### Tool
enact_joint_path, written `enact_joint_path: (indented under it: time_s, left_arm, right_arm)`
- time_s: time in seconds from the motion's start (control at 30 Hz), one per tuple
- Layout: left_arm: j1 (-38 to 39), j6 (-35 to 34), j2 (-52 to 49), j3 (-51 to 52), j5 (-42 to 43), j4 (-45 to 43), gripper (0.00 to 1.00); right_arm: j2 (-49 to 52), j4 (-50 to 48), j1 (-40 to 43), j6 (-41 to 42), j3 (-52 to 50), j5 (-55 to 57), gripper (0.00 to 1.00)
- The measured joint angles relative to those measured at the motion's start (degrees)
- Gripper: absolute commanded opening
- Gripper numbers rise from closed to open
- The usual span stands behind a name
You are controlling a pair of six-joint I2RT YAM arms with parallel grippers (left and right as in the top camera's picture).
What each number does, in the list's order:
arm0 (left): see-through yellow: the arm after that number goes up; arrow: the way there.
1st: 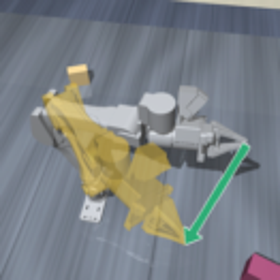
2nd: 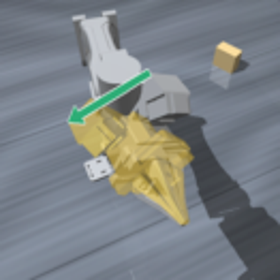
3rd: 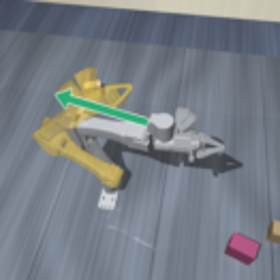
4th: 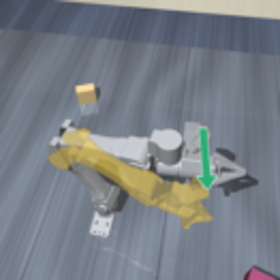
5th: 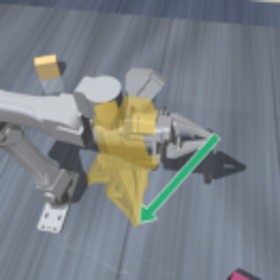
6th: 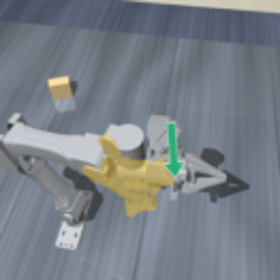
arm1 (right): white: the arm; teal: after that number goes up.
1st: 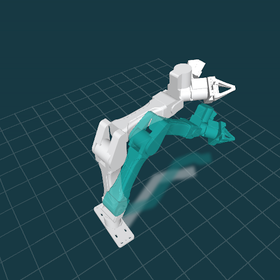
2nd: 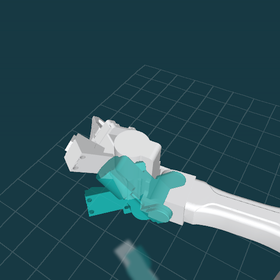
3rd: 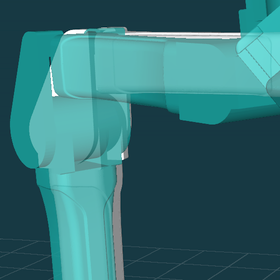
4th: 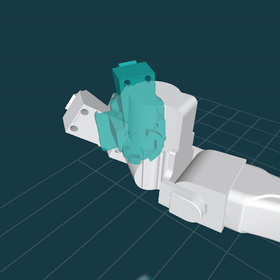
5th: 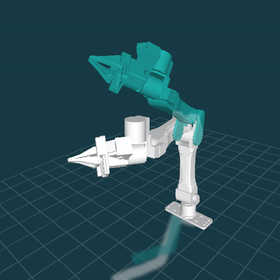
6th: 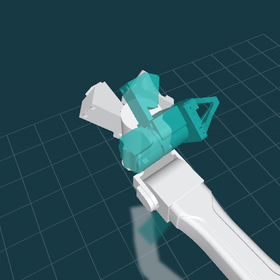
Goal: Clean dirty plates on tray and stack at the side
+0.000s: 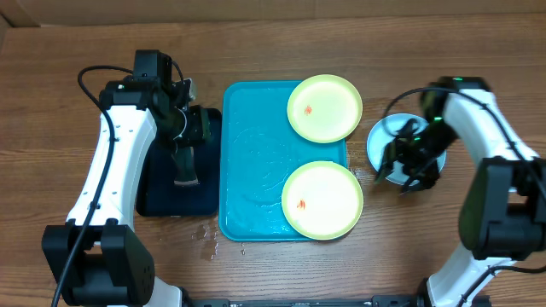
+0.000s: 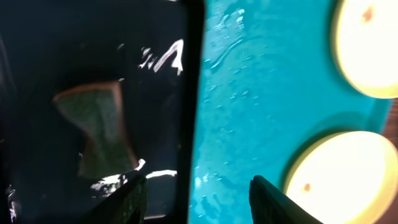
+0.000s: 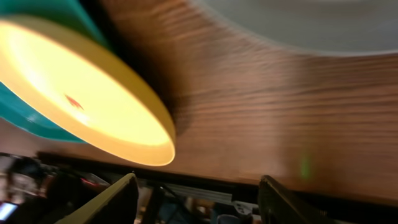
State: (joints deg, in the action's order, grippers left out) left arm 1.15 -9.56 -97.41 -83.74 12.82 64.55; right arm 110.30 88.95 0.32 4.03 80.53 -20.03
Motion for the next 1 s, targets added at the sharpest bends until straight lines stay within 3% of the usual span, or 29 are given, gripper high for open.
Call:
enact_joint_path:
  time_s: [0.33,0.53,1.0]
  left_arm:
    - [0.0,0.0,0.0,0.0,-3.6,0.8,0.54]
    - [0.0,0.0,0.0,0.0,-3.9,0.8,0.54]
    - [0.0,0.0,0.0,0.0,-5.2,1.1,0.5]
  right_arm:
    - [0.0,-4.7,-11.8,7.0,-0.8,6.7,0.53]
    - [0.0,-9.3,-14.4,11.4,-4.7,10.4,0.33]
    - [0.0,-15.3,-19.7,15.0,-6.7,11.2,0.05]
